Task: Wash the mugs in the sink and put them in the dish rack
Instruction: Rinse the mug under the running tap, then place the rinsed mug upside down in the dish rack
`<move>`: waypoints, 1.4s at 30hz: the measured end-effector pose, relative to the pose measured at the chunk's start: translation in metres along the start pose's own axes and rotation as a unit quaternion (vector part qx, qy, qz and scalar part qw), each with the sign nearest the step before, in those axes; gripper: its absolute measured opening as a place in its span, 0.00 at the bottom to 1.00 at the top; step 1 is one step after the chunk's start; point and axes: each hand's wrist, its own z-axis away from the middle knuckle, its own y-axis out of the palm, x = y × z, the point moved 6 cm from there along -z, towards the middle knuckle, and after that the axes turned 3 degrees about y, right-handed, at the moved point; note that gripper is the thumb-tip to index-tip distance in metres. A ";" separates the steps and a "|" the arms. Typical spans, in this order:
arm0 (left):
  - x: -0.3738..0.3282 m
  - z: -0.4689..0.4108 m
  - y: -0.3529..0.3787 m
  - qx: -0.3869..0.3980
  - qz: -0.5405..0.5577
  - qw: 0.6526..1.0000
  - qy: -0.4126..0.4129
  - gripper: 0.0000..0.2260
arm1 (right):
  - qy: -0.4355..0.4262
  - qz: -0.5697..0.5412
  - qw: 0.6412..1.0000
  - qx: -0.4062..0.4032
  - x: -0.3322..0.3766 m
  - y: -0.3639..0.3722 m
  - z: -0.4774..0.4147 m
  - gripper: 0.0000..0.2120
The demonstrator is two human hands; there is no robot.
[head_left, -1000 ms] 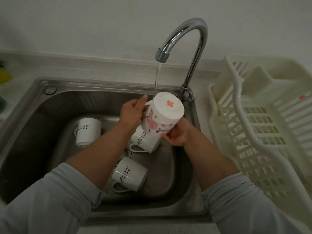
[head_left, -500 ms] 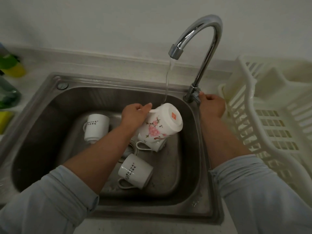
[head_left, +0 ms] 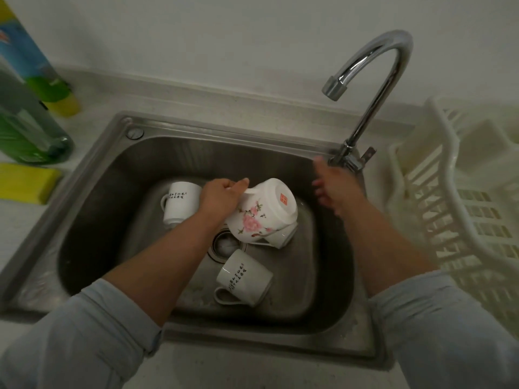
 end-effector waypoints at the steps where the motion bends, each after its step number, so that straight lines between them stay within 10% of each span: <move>1: 0.004 0.001 -0.003 0.000 0.004 1.000 -0.006 0.18 | 0.018 0.034 0.992 0.124 -0.009 0.034 0.016 0.25; 4: 0.014 0.003 -0.013 0.002 0.007 1.000 -0.021 0.18 | 0.011 0.084 0.962 0.260 -0.022 0.086 0.051 0.37; 22: -0.009 0.035 -0.037 0.128 -0.044 0.988 0.076 0.18 | -0.007 0.199 0.971 0.134 -0.011 0.085 0.114 0.44; 32: -0.189 0.108 -0.022 0.235 -0.254 0.844 0.409 0.16 | -0.123 0.195 0.970 0.072 0.078 -0.062 0.169 0.37; 42: -0.326 0.174 0.115 0.165 -0.172 0.825 0.513 0.11 | -0.183 0.194 0.961 -0.076 0.099 -0.280 0.185 0.38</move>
